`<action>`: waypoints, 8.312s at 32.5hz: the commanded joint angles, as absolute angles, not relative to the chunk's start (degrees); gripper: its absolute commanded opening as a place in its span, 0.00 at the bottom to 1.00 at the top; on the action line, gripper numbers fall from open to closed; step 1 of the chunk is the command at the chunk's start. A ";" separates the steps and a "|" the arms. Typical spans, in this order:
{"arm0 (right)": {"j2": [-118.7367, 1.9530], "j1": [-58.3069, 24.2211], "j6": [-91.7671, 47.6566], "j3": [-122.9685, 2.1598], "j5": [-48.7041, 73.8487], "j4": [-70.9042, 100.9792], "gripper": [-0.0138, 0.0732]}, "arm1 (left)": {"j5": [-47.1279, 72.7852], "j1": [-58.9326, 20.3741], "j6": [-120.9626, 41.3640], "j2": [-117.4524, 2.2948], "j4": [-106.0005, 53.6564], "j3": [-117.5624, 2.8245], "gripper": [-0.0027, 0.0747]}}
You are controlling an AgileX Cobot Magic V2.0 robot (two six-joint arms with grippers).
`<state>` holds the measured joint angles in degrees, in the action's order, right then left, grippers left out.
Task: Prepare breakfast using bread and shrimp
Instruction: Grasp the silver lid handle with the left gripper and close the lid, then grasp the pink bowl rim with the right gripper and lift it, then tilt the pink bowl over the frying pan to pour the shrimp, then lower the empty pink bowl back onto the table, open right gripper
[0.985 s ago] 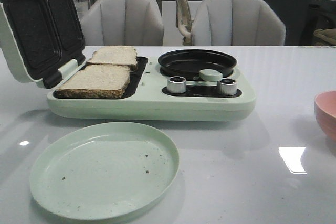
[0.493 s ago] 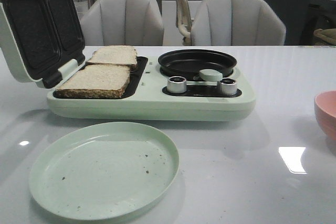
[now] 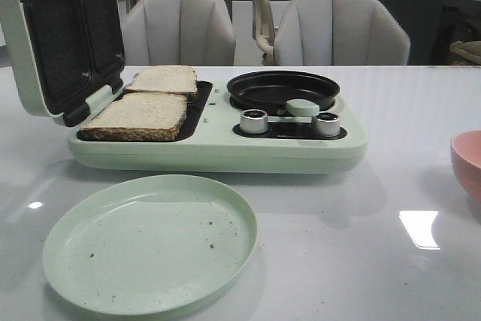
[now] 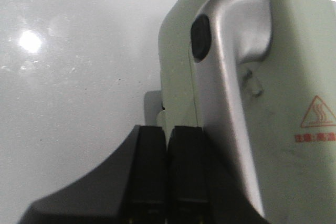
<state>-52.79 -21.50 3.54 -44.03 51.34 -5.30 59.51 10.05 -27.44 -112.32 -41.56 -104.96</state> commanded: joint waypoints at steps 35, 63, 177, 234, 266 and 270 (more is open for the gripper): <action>-51.97 -21.22 3.50 -45.42 48.83 -6.36 0.71 | 59.58 3.19 -29.91 -109.08 -46.58 -107.01 0.16; -51.97 -21.22 3.50 -45.42 48.83 -6.36 0.71 | 53.62 -14.28 -42.67 -66.39 -40.61 -64.50 0.17; -100.76 -20.91 3.88 -107.23 42.73 -47.39 0.21 | 47.20 -14.17 -31.98 -53.10 -29.69 -50.97 0.16; -114.77 -33.85 19.09 -112.47 54.45 -103.11 0.21 | 47.20 -14.17 -31.98 -53.10 -29.69 -50.97 0.16; -101.45 -20.68 18.43 -106.23 73.73 -39.75 0.21 | 47.20 -14.17 -31.98 -53.10 -29.69 -50.97 0.16; -96.44 -14.08 17.20 -98.02 69.63 -30.41 0.21 | 47.20 -14.17 -31.98 -53.10 -29.69 -50.97 0.16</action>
